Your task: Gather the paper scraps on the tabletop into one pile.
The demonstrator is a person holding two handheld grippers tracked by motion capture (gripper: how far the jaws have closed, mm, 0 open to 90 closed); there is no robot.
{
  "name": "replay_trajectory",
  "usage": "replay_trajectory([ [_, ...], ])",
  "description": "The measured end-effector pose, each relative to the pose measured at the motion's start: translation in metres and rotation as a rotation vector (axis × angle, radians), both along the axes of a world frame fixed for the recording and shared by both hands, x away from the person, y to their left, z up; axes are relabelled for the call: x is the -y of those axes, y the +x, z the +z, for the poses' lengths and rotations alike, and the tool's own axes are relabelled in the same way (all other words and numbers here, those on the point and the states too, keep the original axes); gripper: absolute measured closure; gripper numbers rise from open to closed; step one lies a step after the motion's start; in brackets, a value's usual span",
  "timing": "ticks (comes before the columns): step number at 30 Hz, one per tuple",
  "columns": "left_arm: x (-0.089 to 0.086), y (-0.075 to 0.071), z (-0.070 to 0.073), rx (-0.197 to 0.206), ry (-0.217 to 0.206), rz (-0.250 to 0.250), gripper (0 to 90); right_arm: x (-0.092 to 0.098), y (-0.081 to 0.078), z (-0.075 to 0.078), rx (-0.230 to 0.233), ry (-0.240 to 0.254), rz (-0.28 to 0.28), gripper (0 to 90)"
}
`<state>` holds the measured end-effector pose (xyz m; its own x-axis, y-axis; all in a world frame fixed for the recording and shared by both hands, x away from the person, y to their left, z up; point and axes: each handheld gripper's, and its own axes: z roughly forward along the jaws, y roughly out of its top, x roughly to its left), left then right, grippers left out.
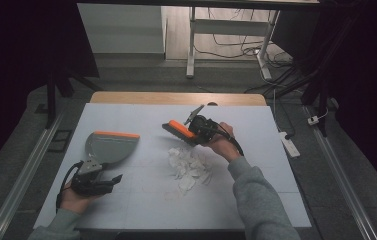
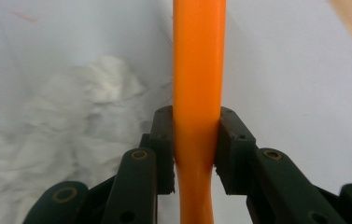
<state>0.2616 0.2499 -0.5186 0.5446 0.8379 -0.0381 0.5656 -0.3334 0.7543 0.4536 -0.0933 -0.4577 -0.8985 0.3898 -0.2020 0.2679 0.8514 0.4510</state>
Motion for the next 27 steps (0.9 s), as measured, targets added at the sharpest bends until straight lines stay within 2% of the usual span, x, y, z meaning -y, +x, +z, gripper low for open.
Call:
replay_trajectory([
  [3,0.001,0.000,0.000,0.002,0.001,-0.003,29.7,0.005,-0.010,0.000,-0.009,-0.003,0.017,70.6],
  [5,0.001,0.001,0.001,0.002,-0.002,-0.002,29.7,0.012,-0.014,0.004,-0.006,0.018,0.017,70.6],
  [10,0.001,0.004,0.001,0.001,-0.010,0.000,29.7,0.036,-0.025,0.020,0.033,0.114,-0.030,70.6],
  [15,0.004,0.005,0.002,0.007,-0.008,-0.003,29.7,0.060,-0.037,0.030,0.046,0.193,-0.065,70.6],
  [21,0.005,0.006,0.003,0.011,-0.009,-0.002,29.6,0.084,-0.056,0.031,0.058,0.249,-0.086,70.5],
  [27,0.006,0.006,0.003,0.013,-0.004,-0.006,29.7,0.111,-0.074,0.021,0.061,0.307,-0.134,70.5],
])
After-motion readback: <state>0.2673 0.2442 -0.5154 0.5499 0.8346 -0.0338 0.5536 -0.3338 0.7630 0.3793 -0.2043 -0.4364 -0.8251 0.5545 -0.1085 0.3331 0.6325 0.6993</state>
